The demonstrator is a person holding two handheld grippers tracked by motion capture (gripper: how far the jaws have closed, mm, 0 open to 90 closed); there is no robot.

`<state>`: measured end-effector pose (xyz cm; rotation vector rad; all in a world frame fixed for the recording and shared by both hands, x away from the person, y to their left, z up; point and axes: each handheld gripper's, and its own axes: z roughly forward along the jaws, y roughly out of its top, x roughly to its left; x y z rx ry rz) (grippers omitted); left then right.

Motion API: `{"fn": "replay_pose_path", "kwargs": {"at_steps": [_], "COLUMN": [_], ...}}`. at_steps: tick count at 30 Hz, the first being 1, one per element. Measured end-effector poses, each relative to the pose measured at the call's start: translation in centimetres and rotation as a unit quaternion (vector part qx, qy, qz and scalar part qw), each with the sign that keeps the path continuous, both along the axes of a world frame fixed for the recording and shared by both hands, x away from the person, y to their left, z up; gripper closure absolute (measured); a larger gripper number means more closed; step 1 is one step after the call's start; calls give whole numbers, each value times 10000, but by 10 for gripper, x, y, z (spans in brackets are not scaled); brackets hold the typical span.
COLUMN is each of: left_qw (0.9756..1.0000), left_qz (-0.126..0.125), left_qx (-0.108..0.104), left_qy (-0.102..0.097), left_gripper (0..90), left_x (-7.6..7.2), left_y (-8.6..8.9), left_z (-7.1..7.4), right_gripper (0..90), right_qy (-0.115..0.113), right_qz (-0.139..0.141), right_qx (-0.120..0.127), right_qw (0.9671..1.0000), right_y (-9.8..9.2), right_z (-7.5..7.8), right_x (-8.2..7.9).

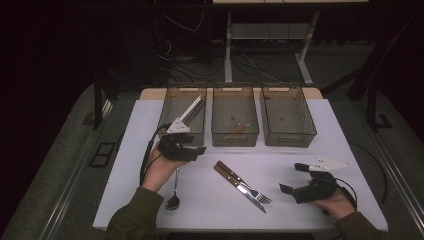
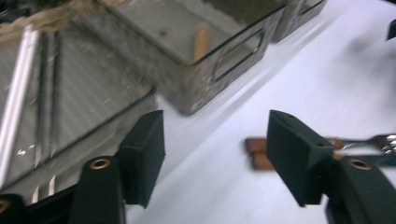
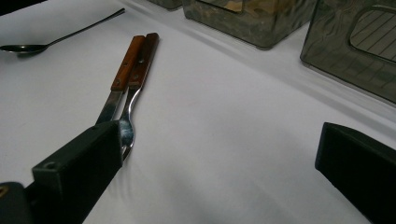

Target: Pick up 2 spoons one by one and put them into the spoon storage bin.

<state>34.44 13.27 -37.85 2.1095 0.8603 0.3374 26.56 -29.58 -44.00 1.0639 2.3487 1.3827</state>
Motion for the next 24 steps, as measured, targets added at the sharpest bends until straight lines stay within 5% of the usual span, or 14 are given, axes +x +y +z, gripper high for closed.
{"fn": "replay_pose_path", "kwargs": {"at_steps": [10, 17, 24], "left_qw": [9975, 9943, 9904], "left_qz": [694, 926, 1181], "left_qx": [64, 408, 436], "left_qy": [-61, 331, 564], "left_gripper": [693, 889, 894], "left_x": [-12, -3, 7], "left_y": [35, 53, 59], "left_z": [-21, -39, -54], "right_gripper": [8, 8, 9], "right_qy": [-22, -19, -33], "right_qz": [-31, -39, -29], "right_qx": [-21, -33, -43], "right_qw": [10000, 10000, 10000], "right_y": [-1, -1, 0], "right_z": [0, 0, 0], "right_x": [0, -1, -1]}}
